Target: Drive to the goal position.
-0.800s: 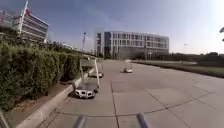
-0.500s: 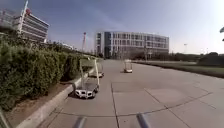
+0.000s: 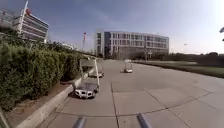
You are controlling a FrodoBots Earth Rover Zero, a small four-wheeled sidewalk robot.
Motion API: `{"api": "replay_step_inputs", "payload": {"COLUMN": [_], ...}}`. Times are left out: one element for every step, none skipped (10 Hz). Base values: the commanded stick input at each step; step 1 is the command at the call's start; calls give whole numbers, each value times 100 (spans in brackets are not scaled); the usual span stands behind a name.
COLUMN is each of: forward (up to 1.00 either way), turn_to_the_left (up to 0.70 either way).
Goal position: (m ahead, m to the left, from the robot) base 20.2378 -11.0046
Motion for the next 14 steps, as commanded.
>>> {"api": "replay_step_inputs", "payload": {"forward": [70, 70, 70, 70, 70, 70, 70, 70, 70, 70, 70, 70, 70, 70], "turn_to_the_left": [-27, -35, -35, -35, -35, -35, -35, -35, -35, -35, -35, -26, -3, 0]}}
